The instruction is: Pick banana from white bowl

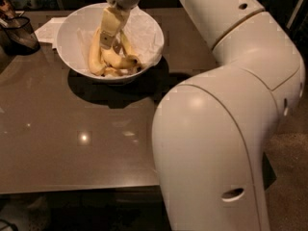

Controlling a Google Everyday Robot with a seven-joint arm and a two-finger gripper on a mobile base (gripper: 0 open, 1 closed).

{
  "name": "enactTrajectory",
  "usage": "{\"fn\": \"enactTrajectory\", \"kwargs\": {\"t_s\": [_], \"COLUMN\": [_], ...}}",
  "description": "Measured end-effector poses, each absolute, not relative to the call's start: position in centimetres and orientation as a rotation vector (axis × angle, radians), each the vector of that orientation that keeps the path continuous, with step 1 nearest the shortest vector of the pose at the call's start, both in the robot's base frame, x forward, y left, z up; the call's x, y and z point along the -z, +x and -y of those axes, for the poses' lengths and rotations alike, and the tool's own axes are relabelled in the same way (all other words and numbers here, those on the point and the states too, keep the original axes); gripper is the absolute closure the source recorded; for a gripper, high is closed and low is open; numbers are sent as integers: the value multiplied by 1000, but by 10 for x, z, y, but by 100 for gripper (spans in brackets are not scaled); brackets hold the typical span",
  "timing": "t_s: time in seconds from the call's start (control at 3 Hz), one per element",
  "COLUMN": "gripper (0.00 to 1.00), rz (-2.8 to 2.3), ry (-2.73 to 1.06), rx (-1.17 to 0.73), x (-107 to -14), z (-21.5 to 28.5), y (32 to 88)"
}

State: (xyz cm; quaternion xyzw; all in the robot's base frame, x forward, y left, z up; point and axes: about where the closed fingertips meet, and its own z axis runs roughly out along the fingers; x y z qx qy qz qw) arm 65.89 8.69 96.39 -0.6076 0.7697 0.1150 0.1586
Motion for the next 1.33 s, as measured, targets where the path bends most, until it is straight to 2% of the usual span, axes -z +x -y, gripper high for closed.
{"fn": "enactTrajectory", "kwargs": {"t_s": [0.33, 0.67, 1.0, 1.33], "gripper": [31, 48, 52, 44], "rz": [-2215, -2234, -2261, -2297], "ry": [-1736, -1724, -1704, -1679], "rx": [-339, -351, -365, -386], "x": [-961, -960, -957, -952], "z": [-101, -112, -121, -124], "y": [660, 661, 662, 663]}}
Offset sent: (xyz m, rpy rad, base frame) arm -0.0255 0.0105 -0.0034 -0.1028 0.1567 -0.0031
